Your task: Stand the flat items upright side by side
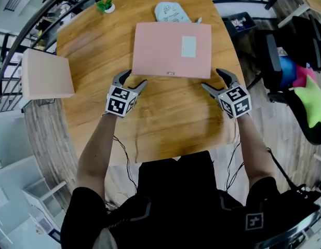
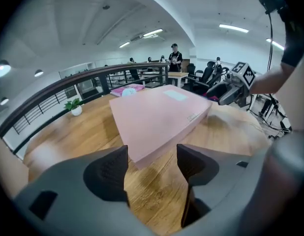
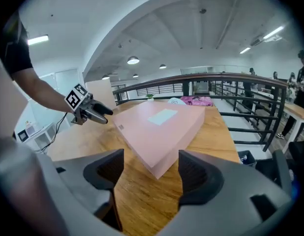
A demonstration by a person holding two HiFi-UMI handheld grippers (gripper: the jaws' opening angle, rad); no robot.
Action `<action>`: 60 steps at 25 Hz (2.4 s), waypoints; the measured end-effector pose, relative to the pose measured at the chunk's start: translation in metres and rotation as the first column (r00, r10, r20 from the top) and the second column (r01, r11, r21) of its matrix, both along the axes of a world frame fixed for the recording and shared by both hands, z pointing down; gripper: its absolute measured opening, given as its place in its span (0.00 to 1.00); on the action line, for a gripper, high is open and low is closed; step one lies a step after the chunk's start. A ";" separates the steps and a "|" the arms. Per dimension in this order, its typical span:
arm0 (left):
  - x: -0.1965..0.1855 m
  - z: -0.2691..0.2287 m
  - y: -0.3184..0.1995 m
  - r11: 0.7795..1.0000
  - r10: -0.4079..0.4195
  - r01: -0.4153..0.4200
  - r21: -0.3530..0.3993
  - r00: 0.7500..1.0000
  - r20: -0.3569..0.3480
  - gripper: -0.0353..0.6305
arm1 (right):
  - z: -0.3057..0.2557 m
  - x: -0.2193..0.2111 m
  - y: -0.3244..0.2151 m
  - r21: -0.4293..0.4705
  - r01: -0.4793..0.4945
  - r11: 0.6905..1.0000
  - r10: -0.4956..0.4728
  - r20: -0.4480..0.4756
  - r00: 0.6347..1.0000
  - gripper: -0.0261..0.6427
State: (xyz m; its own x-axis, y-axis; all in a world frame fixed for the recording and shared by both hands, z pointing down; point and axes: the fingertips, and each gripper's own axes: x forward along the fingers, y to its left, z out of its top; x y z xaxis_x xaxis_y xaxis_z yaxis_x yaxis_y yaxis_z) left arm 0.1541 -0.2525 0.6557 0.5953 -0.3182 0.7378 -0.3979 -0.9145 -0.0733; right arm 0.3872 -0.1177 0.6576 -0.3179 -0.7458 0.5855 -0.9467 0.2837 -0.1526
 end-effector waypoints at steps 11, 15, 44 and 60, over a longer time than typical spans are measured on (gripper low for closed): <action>-0.005 0.028 -0.019 0.999 0.032 -0.034 0.015 0.993 0.113 0.53 | 0.047 -0.005 -0.013 -0.070 0.019 0.997 -0.021 -0.032 0.999 0.58; -0.006 0.039 -0.026 0.997 0.052 -0.059 0.039 0.985 0.163 0.53 | 0.051 -0.005 -0.022 -0.059 0.017 0.998 -0.020 -0.056 0.998 0.58; -0.063 0.051 0.047 0.997 -0.016 0.026 -0.073 0.991 0.136 0.45 | -0.084 -0.070 -0.021 0.039 0.199 0.979 -0.167 -0.404 0.899 0.56; -0.071 0.069 0.084 0.977 0.055 -0.039 -0.209 0.996 0.075 0.41 | -0.189 -0.169 -0.050 -0.014 0.510 0.860 -0.338 -0.765 0.548 0.56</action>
State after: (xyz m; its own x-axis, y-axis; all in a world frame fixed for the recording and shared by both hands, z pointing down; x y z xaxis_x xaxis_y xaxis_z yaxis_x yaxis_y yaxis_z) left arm 0.0831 -0.1685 0.7245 0.5428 -0.1267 0.8303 -0.3546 -0.9307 0.0897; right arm 0.2183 -0.1681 0.4683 -0.1665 -0.7579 0.6308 -0.4755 0.6222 0.6219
